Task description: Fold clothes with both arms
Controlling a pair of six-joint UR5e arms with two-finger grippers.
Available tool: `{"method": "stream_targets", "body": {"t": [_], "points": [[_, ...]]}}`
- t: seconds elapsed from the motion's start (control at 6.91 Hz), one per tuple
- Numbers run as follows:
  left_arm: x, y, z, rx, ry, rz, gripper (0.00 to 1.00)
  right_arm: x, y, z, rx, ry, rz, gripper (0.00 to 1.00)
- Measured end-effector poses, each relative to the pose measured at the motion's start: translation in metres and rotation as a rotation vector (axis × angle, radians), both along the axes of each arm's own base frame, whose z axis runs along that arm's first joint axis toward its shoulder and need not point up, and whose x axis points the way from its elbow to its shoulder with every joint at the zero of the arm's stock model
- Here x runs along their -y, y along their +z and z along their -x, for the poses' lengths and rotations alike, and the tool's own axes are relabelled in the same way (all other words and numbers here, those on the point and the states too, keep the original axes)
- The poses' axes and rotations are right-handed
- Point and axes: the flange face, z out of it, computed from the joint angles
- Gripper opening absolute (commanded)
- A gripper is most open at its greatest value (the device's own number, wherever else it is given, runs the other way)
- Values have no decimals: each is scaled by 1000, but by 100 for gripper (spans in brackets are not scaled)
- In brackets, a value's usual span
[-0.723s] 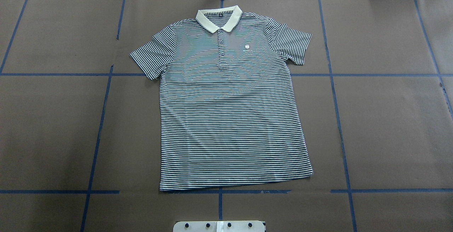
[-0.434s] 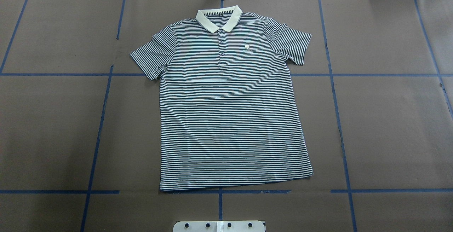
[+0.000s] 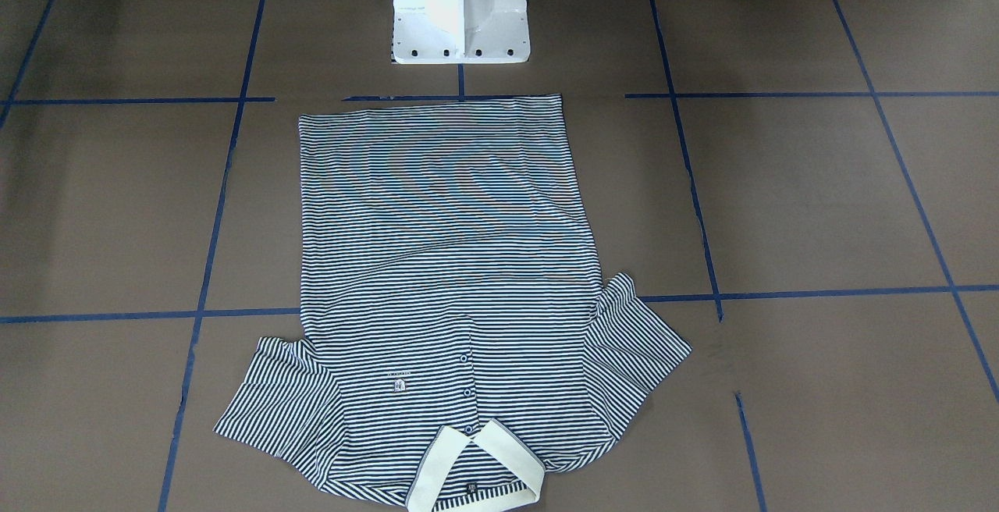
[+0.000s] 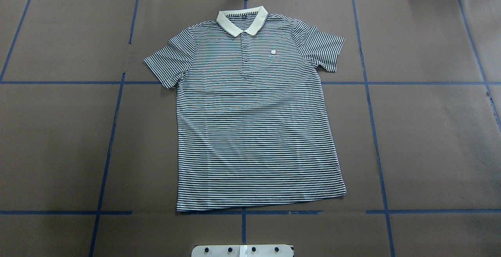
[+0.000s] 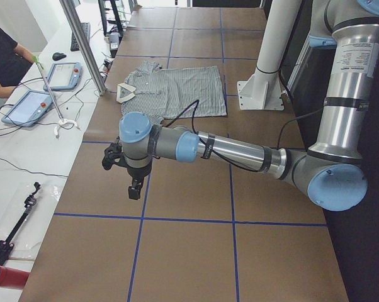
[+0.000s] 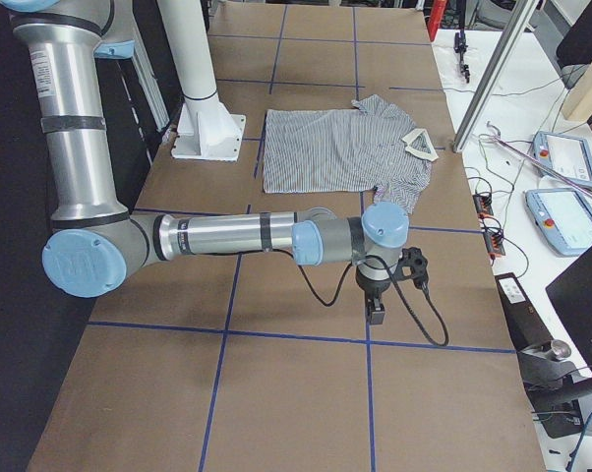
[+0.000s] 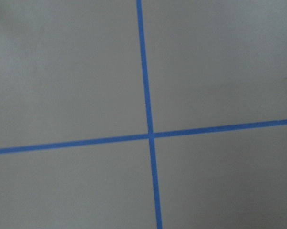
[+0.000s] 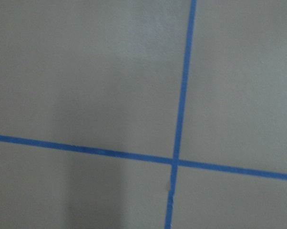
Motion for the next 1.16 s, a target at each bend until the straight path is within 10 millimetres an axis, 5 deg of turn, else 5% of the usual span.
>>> {"method": "stream_targets", "body": {"t": [0.29,0.87,1.16], "points": [[21,-33,-65,-7,111,-140,100,31,-31,82,51,-32,-63,100],[64,-70,-130,1,51,-192,100,111,-149,259,97,-14,-30,100],[75,-79,-145,-9,-27,-212,100,145,-155,316,96,14,-95,99]]}}
